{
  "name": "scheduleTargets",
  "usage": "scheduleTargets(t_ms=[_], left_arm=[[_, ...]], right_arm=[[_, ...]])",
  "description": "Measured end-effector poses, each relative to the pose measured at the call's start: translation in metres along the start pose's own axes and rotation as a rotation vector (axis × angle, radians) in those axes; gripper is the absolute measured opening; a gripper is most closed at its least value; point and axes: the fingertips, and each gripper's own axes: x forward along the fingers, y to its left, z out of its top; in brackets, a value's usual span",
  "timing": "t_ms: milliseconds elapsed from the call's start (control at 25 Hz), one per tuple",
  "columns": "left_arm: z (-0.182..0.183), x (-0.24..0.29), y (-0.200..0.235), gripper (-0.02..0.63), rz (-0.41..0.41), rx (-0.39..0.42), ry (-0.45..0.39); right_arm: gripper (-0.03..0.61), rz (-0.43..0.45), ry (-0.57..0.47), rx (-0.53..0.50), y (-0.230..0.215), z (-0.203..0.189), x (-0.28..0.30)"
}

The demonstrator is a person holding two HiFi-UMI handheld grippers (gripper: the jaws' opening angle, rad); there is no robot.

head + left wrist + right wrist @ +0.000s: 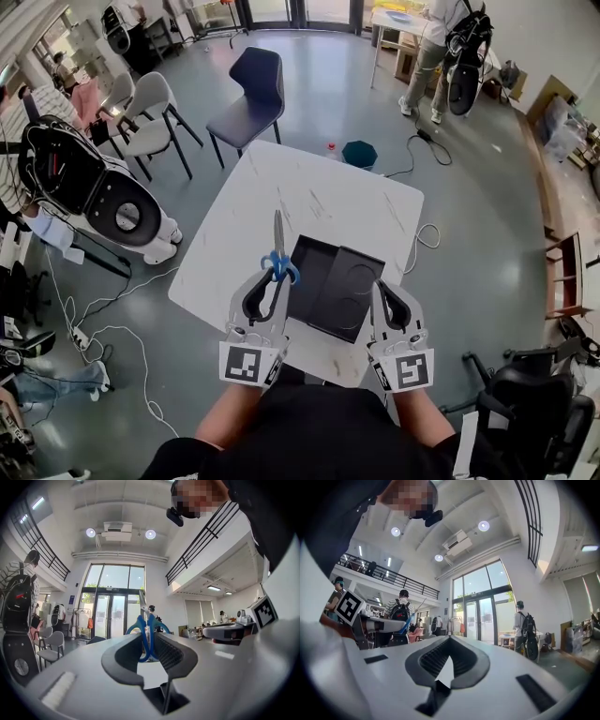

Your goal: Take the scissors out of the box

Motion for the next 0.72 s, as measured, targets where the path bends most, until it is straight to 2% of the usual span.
scheduleTargets(t_ms=[200,520,720], left_arm=[[0.007,-0.003,0.0,0.091,-0.007,0.049,-0.045],[0.009,-0.008,-0.006,0.091,-0.023,0.06,-0.06],[0.01,-0.009,-0.01,0.091,-0.035,0.093,-0.068]], right_arm=[[0.008,0.01,0.006,-0.004,0.005,0.002,-0.002],[0.008,0.029,0.02,-0.012,0.009,-0.007,-0.001],[0.008,0.028,0.021,-0.021,0.01,-0.008,-0.001]])
